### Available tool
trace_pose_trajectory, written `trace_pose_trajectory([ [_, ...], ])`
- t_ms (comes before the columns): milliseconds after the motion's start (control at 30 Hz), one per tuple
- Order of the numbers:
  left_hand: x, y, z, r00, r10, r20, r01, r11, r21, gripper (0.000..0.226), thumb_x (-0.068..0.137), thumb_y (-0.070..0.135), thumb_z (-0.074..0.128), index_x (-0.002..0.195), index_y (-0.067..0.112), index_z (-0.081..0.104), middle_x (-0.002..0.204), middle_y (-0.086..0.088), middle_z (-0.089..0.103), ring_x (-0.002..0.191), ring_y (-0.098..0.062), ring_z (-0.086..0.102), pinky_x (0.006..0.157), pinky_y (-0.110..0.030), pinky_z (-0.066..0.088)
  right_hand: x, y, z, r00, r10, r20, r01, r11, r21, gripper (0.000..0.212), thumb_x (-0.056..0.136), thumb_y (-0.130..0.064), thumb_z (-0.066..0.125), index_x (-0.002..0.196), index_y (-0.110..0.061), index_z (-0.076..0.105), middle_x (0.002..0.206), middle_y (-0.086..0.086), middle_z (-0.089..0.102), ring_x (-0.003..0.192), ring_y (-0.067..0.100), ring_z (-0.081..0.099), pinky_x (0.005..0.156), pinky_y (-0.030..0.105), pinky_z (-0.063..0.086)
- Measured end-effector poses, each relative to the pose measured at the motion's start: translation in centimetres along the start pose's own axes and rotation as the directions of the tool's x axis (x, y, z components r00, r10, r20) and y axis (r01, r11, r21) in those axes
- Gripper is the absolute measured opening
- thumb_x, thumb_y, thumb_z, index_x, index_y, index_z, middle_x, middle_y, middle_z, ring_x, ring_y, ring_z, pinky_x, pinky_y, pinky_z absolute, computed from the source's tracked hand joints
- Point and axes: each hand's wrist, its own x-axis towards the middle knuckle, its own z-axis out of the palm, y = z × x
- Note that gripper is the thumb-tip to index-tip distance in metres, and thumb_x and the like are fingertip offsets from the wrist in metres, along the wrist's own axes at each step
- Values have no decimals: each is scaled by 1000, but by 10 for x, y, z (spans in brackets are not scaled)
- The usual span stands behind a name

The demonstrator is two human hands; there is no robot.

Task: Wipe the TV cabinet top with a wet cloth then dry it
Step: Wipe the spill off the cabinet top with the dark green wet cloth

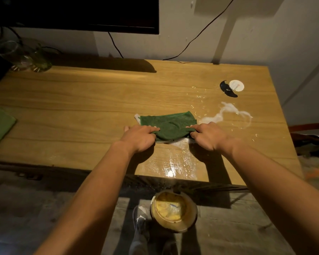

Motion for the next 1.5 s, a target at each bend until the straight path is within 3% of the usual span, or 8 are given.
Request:
trace_pose_trajectory([
  [300, -33, 15, 25, 1000, 2, 9, -3, 1000, 15, 52, 95, 35, 34, 145, 48, 37, 159, 11, 29, 143, -21, 32, 107, -49, 15, -45, 5, 22, 1000, 11, 3, -11, 999, -40, 48, 96, -38, 35, 143, -32, 45, 136, 13, 59, 101, 29, 59, 86, 33, 45],
  [533, -59, 25, 44, 1000, -7, 25, 7, 1000, 8, 53, 94, 36, 34, 146, 47, 34, 160, 11, 26, 143, -21, 32, 111, -53, 13, -81, 4, 37, 999, 41, 26, -41, 999, -14, 49, 96, -37, 36, 144, -38, 43, 147, 9, 49, 93, 24, 59, 75, 25, 40],
  [667, -75, 31, 52, 999, 2, 49, -2, 1000, 6, 54, 95, 35, 34, 147, 47, 33, 161, 10, 24, 143, -22, 33, 109, -51, 15, -106, -2, 44, 998, 45, 50, -46, 999, 12, 50, 97, -35, 35, 147, -35, 40, 152, 6, 41, 95, 15, 54, 95, 30, 45],
  [733, -83, 33, 56, 998, 7, 69, -8, 1000, 8, 54, 95, 35, 34, 148, 46, 32, 161, 9, 24, 143, -23, 32, 110, -52, 15, -117, -4, 47, 997, 45, 69, -46, 999, 18, 50, 98, -36, 35, 148, -34, 38, 155, 5, 37, 101, 13, 60, 92, 26, 45],
  [900, -106, 46, 68, 998, 22, 66, -26, 998, 60, 54, 96, 34, 33, 149, 41, 32, 161, 8, 25, 142, -23, 34, 109, -53, 17, -139, -13, 58, 994, 82, 67, -82, 997, -14, 50, 100, -34, 36, 150, -29, 36, 156, 3, 34, 143, 19, 33, 116, 34, 19],
  [1067, -131, 56, 92, 996, 85, -8, -84, 990, 109, 53, 96, 33, 35, 149, 35, 31, 160, 7, 30, 146, -17, 28, 111, -50, 22, -164, -26, 77, 993, 119, -2, -119, 993, 24, 51, 99, -36, 35, 148, -25, 37, 153, 1, 41, 138, 20, 37, 115, 38, 22],
  [1233, -150, 60, 122, 988, 127, -93, -114, 984, 134, 55, 96, 32, 37, 150, 31, 29, 158, 8, 34, 145, -13, 27, 110, -44, 25, -191, -31, 128, 985, 157, -78, -147, 982, 122, 57, 96, -30, 37, 152, -23, 29, 159, -3, 29, 147, 12, 19, 119, 31, 4],
  [1500, -122, 49, 174, 997, 58, 55, -59, 998, 7, 57, 97, 28, 36, 153, 32, 26, 159, 11, 31, 140, -11, 38, 112, -39, 26, -167, -21, 182, 966, 250, 65, -258, 943, 209, 52, 100, -26, 37, 152, -24, 30, 157, -7, 34, 146, 10, 22, 120, 28, 9],
])
